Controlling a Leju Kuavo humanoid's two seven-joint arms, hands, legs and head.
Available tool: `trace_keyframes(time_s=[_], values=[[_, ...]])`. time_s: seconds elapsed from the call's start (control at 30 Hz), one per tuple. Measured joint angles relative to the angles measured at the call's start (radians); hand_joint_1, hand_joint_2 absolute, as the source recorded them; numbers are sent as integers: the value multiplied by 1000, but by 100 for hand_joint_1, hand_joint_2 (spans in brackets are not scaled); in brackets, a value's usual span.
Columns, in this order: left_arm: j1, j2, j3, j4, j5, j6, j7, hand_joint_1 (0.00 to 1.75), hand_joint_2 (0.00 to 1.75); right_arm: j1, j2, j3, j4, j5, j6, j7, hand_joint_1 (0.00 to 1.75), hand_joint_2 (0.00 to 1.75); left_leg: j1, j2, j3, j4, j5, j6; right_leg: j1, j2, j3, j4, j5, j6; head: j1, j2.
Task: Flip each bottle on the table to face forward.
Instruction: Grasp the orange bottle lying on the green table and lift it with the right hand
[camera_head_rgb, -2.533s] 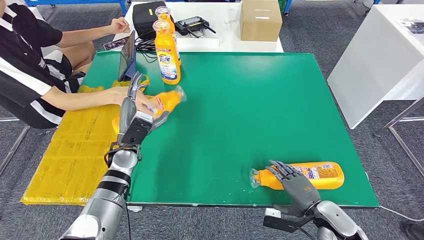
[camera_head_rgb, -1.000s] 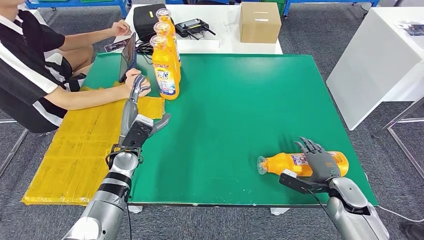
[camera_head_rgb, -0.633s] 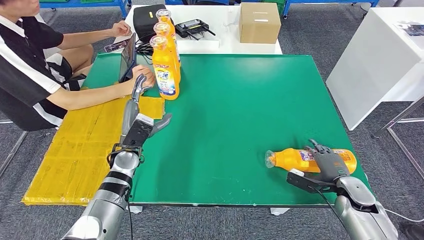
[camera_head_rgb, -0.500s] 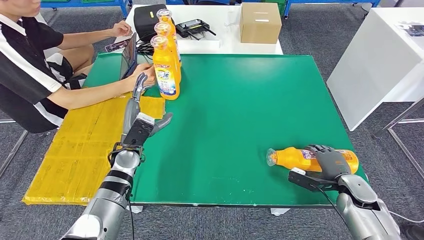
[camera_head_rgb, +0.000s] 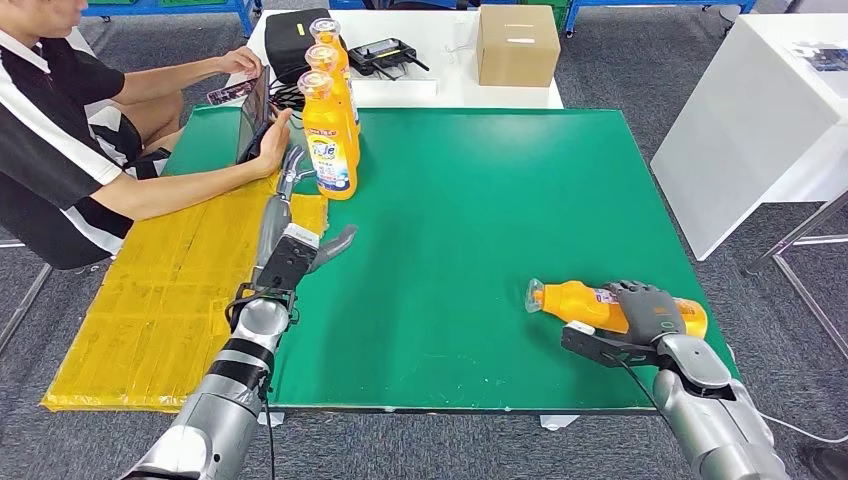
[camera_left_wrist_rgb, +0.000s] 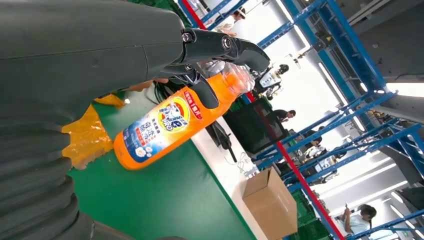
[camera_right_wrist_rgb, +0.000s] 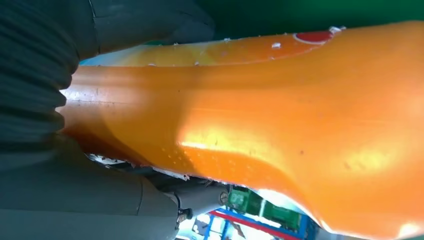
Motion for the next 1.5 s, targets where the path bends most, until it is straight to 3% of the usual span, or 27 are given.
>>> trace_keyframes(time_s=[0.1,0.23,0.4,0.53,0.73,1.03,1.3,1.5], values=[[3,-9,-3,0,16,-46,23,0,175,1,85,5,-6,-13,-90,10,175,175,2,1,0,0,0,0,1,1,-1,1,0,0,0,0],[4,-33,-23,-8,78,-195,63,0,175,24,231,5,-92,-98,-219,-10,175,175,2,1,-3,0,1,-2,2,2,-7,2,0,0,-1,0],[-1,-58,-72,-33,150,-302,92,0,175,36,346,-27,-231,-212,-279,-57,175,175,2,-1,-7,0,2,-2,2,0,-9,3,0,0,0,0],[-4,-64,-102,-50,183,-334,102,0,175,45,383,-60,-289,-257,-302,-89,175,175,0,-1,-7,0,2,-2,1,0,-10,2,0,0,0,0],[-20,-72,-161,-60,308,-467,133,0,175,68,433,-134,-370,-427,-379,-205,175,175,-2,-1,-8,0,1,-1,0,0,-10,1,0,0,0,0],[-62,-82,-259,-59,452,-541,164,0,175,80,495,-188,-395,-647,-187,-304,175,175,0,-1,-8,0,1,-1,0,0,-11,1,0,0,0,0],[-84,-95,-300,-50,502,-576,170,0,175,51,552,-156,-318,-633,-94,-319,175,175,0,-1,-9,-1,1,-1,0,0,-11,1,0,0,0,0],[-91,-98,-313,-47,508,-574,170,0,175,32,580,-112,-248,-599,-96,-315,175,175,0,-1,-9,-1,1,-1,1,0,-11,1,0,0,0,0]])
